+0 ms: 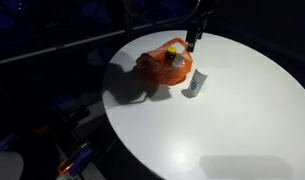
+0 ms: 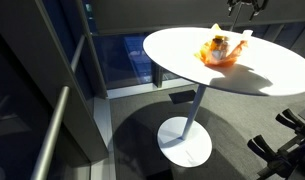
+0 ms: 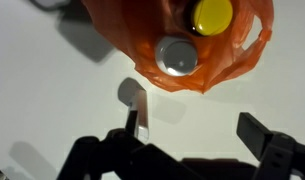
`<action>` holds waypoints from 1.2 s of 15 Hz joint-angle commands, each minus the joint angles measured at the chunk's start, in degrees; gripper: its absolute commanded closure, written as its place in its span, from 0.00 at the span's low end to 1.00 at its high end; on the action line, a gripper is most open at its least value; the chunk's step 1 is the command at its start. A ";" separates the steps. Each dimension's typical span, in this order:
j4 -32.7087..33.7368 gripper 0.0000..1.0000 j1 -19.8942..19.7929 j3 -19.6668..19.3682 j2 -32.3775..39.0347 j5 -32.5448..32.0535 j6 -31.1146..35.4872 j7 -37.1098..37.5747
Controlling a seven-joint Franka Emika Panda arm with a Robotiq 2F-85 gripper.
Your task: Remove the white container on the left from the plastic bag and put it on the table
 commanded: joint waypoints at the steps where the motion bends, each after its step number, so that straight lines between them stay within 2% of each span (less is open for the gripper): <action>1: -0.13 0.00 1.02 1.64 -3.45 -1.60 -5.03 -6.17; 9: -1.94 0.00 4.19 4.04 -9.32 -9.08 -13.05 -20.94; 13: -3.53 0.00 4.85 5.76 -12.72 -9.01 -16.73 -29.06; 18: -5.29 0.00 5.17 7.53 -17.19 -7.88 -23.66 -35.34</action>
